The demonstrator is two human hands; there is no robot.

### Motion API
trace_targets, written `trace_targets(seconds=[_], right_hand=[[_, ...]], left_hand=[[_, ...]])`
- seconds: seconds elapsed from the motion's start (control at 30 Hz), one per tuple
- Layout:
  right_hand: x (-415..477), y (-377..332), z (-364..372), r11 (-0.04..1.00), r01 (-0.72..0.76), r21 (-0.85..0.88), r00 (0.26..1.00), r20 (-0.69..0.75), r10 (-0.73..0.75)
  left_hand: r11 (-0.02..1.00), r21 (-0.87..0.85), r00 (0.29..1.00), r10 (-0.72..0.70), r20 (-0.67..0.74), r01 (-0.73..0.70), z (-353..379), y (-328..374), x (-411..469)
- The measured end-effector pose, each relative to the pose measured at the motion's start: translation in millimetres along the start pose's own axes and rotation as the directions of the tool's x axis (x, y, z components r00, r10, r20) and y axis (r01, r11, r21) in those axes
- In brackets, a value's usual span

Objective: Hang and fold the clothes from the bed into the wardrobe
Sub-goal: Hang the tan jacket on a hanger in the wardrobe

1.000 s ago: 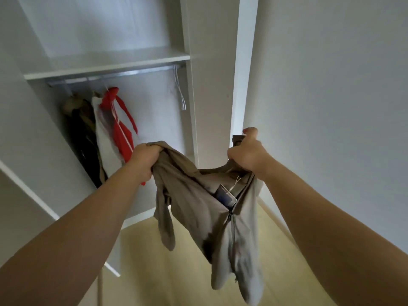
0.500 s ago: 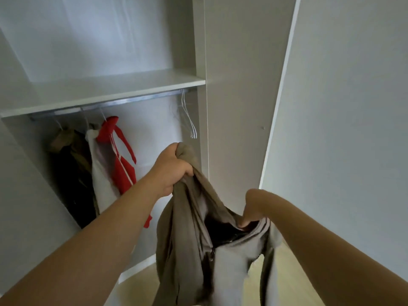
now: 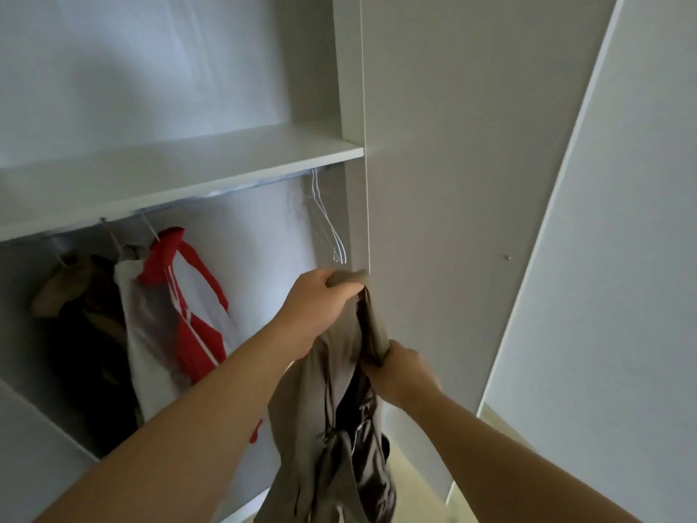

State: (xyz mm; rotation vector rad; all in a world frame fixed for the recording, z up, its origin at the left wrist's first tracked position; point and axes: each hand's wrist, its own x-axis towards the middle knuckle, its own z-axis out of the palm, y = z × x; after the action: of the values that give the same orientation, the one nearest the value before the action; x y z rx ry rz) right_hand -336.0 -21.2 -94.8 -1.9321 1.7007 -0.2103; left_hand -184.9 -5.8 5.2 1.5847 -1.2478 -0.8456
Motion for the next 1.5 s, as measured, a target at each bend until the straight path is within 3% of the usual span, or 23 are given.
trace_targets(seconds=[0.23, 0.4, 0.5, 0.6, 0.7, 0.93, 1.07, 1.17, 1.5], right_hand=[[89.1, -4.2, 1.2, 0.996, 0.03, 0.079, 0.996, -0.085, -0.023], [144.6, -17.0, 1.9, 0.984, -0.021, 0.175, 0.998, -0.05, 0.03], [178.5, -26.7, -0.3, 0.95, -0.074, 0.302, 0.995, -0.047, 0.093], [206.4, -45.0, 2.0, 0.84, -0.095, 0.534, 0.991, -0.032, 0.132], [237.5, -66.6, 5.9, 0.811, -0.042, 0.583, 0.987, -0.103, 0.125], [309.4, -94.0, 9.2, 0.929, -0.119, 0.35, 0.964, -0.185, 0.193], [341.2, -103.8, 11.7, 0.982, -0.123, 0.143, 0.985, -0.104, 0.139], [364.5, -110.3, 9.1, 0.965, -0.148, 0.216, 0.98, -0.102, 0.173], [426.6, -116.9, 22.4, 0.981, -0.099, 0.166, 0.994, -0.023, 0.104]], left_hand=[[0.974, 0.216, 0.978, -0.027, -0.207, 0.073, -53.2, -20.4, 79.6], [0.96, 0.196, 0.938, -0.127, -0.322, 0.198, -89.6, -73.7, 133.0], [0.898, 0.354, 0.911, -0.106, -0.398, 0.259, -107.6, -106.8, 164.2], [0.811, 0.517, 0.949, -0.138, -0.283, 0.272, -122.1, -135.6, 198.9], [0.75, 0.633, 0.98, -0.185, -0.076, 0.19, -133.4, -156.4, 233.6], [0.802, 0.588, 0.965, -0.063, 0.255, -0.104, -142.0, -161.3, 312.0], [0.843, 0.506, 0.911, -0.048, 0.41, -0.183, -139.6, -158.6, 347.7], [0.827, 0.521, 0.905, -0.037, 0.425, -0.211, -136.9, -158.1, 370.7], [0.784, 0.609, 0.961, -0.062, 0.268, -0.119, -131.5, -175.7, 407.9]])
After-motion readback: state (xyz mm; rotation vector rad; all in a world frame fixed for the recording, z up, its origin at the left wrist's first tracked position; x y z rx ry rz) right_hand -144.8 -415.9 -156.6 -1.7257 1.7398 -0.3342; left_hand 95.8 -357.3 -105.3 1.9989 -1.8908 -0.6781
